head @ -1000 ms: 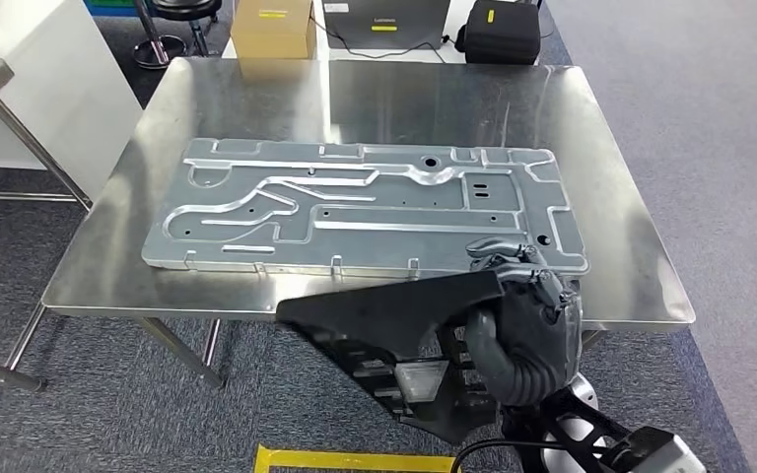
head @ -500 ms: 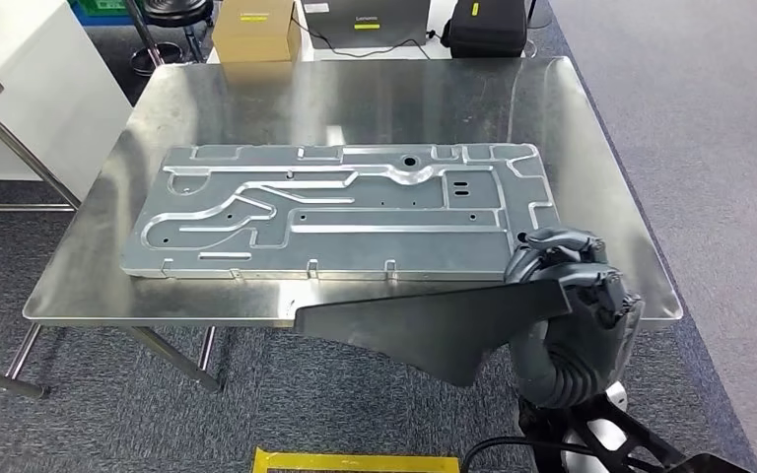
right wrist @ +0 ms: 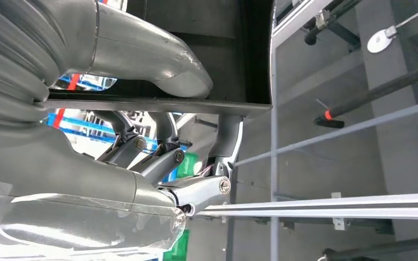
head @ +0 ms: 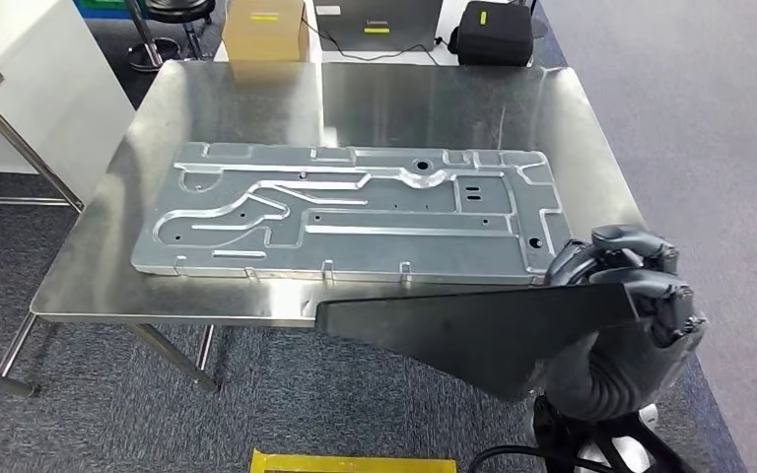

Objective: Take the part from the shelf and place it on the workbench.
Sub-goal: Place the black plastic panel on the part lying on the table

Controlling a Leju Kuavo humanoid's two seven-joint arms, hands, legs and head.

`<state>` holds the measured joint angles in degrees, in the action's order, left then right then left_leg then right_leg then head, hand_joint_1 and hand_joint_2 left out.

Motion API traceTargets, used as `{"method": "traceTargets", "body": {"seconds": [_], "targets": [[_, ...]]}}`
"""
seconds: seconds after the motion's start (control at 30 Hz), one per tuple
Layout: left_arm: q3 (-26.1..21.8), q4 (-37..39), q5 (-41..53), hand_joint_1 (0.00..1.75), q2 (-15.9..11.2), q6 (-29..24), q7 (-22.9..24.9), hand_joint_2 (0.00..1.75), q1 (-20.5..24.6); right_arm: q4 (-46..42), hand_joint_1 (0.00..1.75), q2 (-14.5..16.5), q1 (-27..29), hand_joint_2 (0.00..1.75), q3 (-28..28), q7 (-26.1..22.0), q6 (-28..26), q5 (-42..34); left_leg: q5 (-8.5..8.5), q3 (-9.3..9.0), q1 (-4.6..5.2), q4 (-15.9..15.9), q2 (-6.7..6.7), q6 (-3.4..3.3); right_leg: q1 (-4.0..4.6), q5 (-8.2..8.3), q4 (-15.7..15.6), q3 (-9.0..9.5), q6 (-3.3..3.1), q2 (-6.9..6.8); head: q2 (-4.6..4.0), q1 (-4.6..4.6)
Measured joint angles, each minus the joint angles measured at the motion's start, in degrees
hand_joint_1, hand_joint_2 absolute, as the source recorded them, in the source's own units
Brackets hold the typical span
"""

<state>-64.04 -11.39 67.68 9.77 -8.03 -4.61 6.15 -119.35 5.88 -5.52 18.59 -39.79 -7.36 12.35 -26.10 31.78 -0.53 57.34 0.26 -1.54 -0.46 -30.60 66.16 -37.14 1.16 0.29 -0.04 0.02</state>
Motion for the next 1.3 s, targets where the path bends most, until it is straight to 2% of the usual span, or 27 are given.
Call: {"method": "traceTargets", "body": {"seconds": [0.07,0.1,0.13,0.17,0.2,0.27,0.3,0.4,0.43,0.5,0.57,0.6,0.63,0.67,0.73,0.8,0.9,0.97,1.0,1.07,1.1,1.13,1.17,1.23,1.3], "targets": [[0.0,0.0,0.01,0.0,0.0,0.01,0.0,1.75,-0.02,-0.24,1.75,-0.22,-0.06,1.75,0.01,0.0,-0.74,0.11,0.02,0.09,0.04,0.04,0.07,-0.09,-0.17,-2.99,7.19,-3.47,0.28,0.0,0.0,0.01],[0.0,0.0,0.01,0.0,0.01,0.01,0.0,1.75,-0.06,-0.36,1.75,-0.32,-0.06,1.75,0.01,0.01,-1.14,0.24,0.0,0.1,0.05,0.08,0.08,-0.08,-0.25,-3.02,8.68,-4.21,0.35,-0.01,0.0,0.01],[0.0,0.0,0.01,0.0,0.03,0.02,0.0,1.75,-0.09,-0.53,1.75,-0.39,-0.09,1.75,0.01,0.01,-1.5,0.4,-0.02,0.08,0.05,0.13,0.07,-0.04,-0.33,-2.0,8.02,-3.91,0.36,-0.02,0.0,0.01],[0.0,0.0,0.0,0.0,0.07,0.02,0.0,1.75,-0.09,-0.75,1.75,-0.44,-0.14,1.75,0.01,0.01,-1.82,0.58,-0.07,0.02,0.04,0.18,0.03,0.03,-0.39,-0.12,5.16,-2.49,0.31,-0.06,0.0,0.01],[0.0,0.0,-0.01,0.0,0.14,0.03,0.0,1.75,-0.07,-1.01,1.75,-0.47,-0.26,1.75,0.01,0.01,-2.11,0.8,-0.16,-0.05,0.04,0.25,-0.02,0.17,-0.42,2.01,1.02,-0.4,0.2,-0.12,0.0,0.02],[0.0,0.0,-0.02,0.0,0.24,0.03,0.0,1.75,-0.04,-1.42,1.75,-0.49,-0.63,1.75,0.01,0.0,-2.62,1.23,-0.4,0.0,0.28,0.52,-0.08,0.64,-0.23,4.3,-5.66,2.82,-0.16,-0.23,-0.01,-0.01],[0.0,0.0,-0.03,0.0,0.27,0.03,0.0,1.75,-0.04,-1.53,1.75,-0.49,-0.78,1.75,-0.01,0.0,-2.82,1.43,-0.47,0.07,0.36,0.58,-0.08,0.95,-0.08,4.51,-7.07,3.41,-0.38,-0.21,-0.01,-0.03],[0.0,0.0,-0.06,0.0,0.3,0.03,0.0,1.75,-0.01,-1.74,1.75,-0.49,-1.03,1.75,-0.15,0.01,-3.2,1.75,-0.68,0.18,0.31,0.7,-0.05,1.96,-0.02,4.6,-7.64,3.37,-1.26,-0.07,0.0,-0.07],[0.0,0.0,-0.06,0.0,0.31,0.03,0.0,1.75,0.0,-1.8,1.75,-0.49,-1.19,1.75,-0.19,0.01,-3.31,1.84,-1.35,0.49,0.26,1.53,-0.05,2.24,-0.12,4.7,-7.82,3.44,-1.62,-0.08,0.0,-0.07],[0.0,0.0,-0.05,0.0,0.31,0.03,0.0,1.75,-0.01,-1.9,1.75,-0.49,-1.55,1.75,-0.23,0.01,-3.74,2.04,-4.41,2.68,0.13,6.61,-0.07,2.64,-0.22,4.8,-8.03,3.57,-2.18,-0.18,0.0,-0.11],[0.0,0.0,-0.06,0.0,0.31,0.03,0.0,1.75,-0.08,-1.91,1.75,-0.49,-1.68,1.75,-0.27,0.01,-4.28,2.21,-7.84,6.22,0.09,14.28,-0.08,2.83,-0.11,4.73,-7.98,3.54,-2.42,-0.24,0.0,-0.14],[0.0,0.0,-0.06,0.0,0.31,0.03,0.0,1.75,-0.1,-1.91,1.75,-0.5,-1.69,1.75,-0.3,0.01,-4.54,2.28,-8.46,7.42,0.07,16.79,-0.07,2.88,-0.06,4.71,-7.93,3.53,-2.46,-0.25,0.0,-0.13],[0.0,0.0,-0.04,0.0,0.31,0.03,0.0,1.75,-0.11,-1.91,1.75,-0.5,-1.73,1.75,-0.31,0.01,-4.73,2.31,-7.94,7.68,0.07,17.21,-0.07,2.87,-0.03,4.67,-7.86,3.53,-2.47,-0.22,0.0,-0.13],[0.0,0.0,-0.02,0.0,0.31,0.04,0.0,1.75,-0.1,-1.91,1.75,-0.51,-1.79,1.75,-0.32,0.01,-4.87,2.33,-6.44,6.94,0.07,15.53,-0.07,2.79,-0.01,4.62,-7.77,3.57,-2.45,-0.17,0.0,-0.14],[0.01,0.0,0.05,0.0,0.31,0.05,0.0,1.75,-0.07,-1.91,1.75,-0.51,-2.05,1.75,-0.41,0.01,-4.98,2.33,-2.44,3.52,0.1,8.1,-0.08,2.37,0.07,4.43,-7.55,3.67,-2.27,-0.04,0.0,-0.13],[0.03,0.0,0.08,0.0,0.32,0.06,0.0,1.75,0.02,-1.91,1.75,-0.52,-2.42,1.75,-0.66,0.02,-5.03,2.23,-0.68,0.94,0.28,2.39,-0.13,1.83,0.24,4.32,-7.31,3.5,-1.81,0.05,0.0,-0.08],[0.09,0.0,0.1,0.0,0.35,0.16,-0.01,1.75,-0.01,-1.9,1.75,-0.55,-2.84,1.75,-1.3,0.05,-4.95,1.46,-0.55,0.58,0.35,0.96,-0.24,1.03,0.25,4.4,-7.28,3.23,-0.87,-0.03,0.0,-0.06],[0.15,0.0,0.11,0.0,0.41,0.28,-0.09,1.75,-0.05,-1.8,1.75,-0.55,-3.37,1.75,-2.23,0.09,-4.67,0.45,-0.16,0.45,0.14,0.48,-0.21,0.4,0.15,3.07,-5.54,2.54,-0.26,-0.07,0.0,-0.03],[0.19,0.0,0.13,0.0,0.44,0.32,-0.15,1.75,-0.01,-1.6,1.75,-0.55,-3.92,1.75,-3.07,0.2,-4.32,-0.21,-0.02,0.4,0.08,0.3,-0.16,0.17,0.07,1.51,-2.97,1.4,0.0,-0.08,0.0,-0.03],[0.29,0.0,0.17,0.0,0.46,0.36,-0.25,1.75,0.07,-0.76,1.75,-0.54,-5.33,1.75,-5.53,0.52,-3.3,-1.7,0.03,0.48,0.13,0.29,-0.1,-0.05,-0.09,-1.96,4.44,-2.08,0.38,-0.11,0.0,-0.02],[0.32,0.0,0.21,0.0,0.46,0.37,-0.26,1.75,0.06,-0.13,1.75,-0.53,-6.05,1.75,-7.05,0.82,-2.64,-2.46,0.03,0.48,0.15,0.32,-0.09,-0.07,-0.18,-2.75,7.3,-3.49,0.51,-0.11,0.0,-0.02],[0.34,0.0,0.24,0.0,0.47,0.38,-0.27,1.75,0.02,0.6,1.75,-0.51,-6.83,1.75,-8.6,1.19,-1.98,-3.14,0.01,0.47,0.16,0.35,-0.1,-0.08,-0.27,-2.39,8.19,-3.99,0.57,-0.12,-0.01,-0.02],[0.36,0.0,0.25,0.0,0.51,0.37,-0.26,1.75,0.0,1.42,1.75,-0.49,-7.79,1.75,-10.14,1.63,-1.31,-3.72,0.0,0.42,0.15,0.4,-0.13,-0.05,-0.36,-0.96,6.8,-3.4,0.57,-0.14,-0.01,-0.02],[0.39,0.0,0.2,0.0,0.69,0.33,-0.27,1.75,0.06,3.16,1.75,-0.42,-10.17,1.75,-12.89,2.35,-0.14,-4.46,-0.13,0.37,0.21,0.55,-0.2,0.14,-0.41,2.98,-0.41,-0.08,0.32,-0.18,-0.01,-0.01],[0.39,0.0,-0.02,0.0,0.95,0.31,-0.39,1.75,0.16,5.11,1.75,-0.31,-12.47,1.75,-15.28,2.55,0.75,-4.76,-0.28,0.56,0.43,0.84,-0.29,0.59,-0.22,4.8,-6.08,2.43,-0.08,-0.18,0.0,-0.06]]}}
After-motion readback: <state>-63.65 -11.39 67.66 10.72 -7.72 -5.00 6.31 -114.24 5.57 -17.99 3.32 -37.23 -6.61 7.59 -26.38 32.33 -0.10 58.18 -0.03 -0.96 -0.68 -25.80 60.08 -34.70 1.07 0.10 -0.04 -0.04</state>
